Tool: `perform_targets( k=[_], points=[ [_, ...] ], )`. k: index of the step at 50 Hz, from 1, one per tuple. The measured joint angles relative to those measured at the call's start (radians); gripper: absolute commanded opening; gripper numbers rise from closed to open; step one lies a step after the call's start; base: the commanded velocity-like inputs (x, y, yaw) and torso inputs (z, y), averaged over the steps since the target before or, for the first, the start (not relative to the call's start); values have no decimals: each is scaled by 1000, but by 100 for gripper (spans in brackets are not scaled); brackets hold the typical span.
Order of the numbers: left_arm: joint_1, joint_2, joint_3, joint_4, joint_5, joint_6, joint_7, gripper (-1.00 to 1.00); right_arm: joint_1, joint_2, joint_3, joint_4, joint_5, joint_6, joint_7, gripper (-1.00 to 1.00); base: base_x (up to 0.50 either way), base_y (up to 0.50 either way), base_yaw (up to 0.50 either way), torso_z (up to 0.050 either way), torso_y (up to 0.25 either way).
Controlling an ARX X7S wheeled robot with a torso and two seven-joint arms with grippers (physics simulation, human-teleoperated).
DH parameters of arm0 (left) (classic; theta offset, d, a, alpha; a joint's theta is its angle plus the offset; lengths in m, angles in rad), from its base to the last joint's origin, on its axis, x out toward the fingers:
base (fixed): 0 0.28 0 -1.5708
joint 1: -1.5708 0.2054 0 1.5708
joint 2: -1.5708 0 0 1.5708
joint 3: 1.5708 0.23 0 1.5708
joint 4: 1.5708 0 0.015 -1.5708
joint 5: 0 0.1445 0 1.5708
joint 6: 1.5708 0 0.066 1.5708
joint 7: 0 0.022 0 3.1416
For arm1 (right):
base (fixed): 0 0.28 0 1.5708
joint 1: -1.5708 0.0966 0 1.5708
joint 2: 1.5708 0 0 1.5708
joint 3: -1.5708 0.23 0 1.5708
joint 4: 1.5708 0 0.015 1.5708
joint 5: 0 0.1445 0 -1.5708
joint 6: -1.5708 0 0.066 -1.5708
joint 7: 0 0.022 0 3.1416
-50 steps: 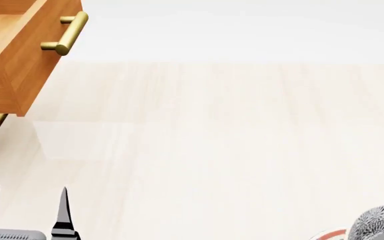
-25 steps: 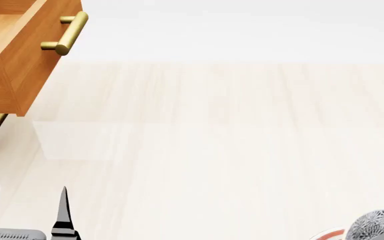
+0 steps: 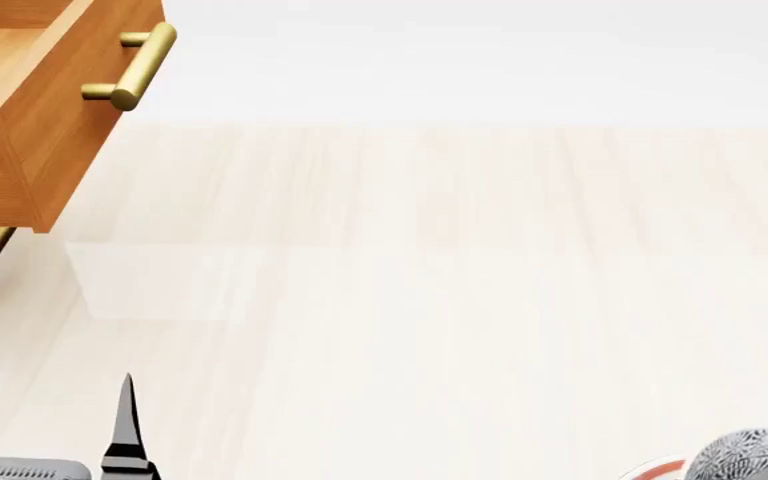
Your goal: Put the bowl on the plate.
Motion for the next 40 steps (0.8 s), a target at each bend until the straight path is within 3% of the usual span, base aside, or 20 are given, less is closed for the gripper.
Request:
perform_targets(
  k=[40],
  points=[
    [-6,-12,4,33,-12,-27,-13,100,-34,-35,-19,60,-22,-43,-39,-100,0,0,0,0,0]
  ],
)
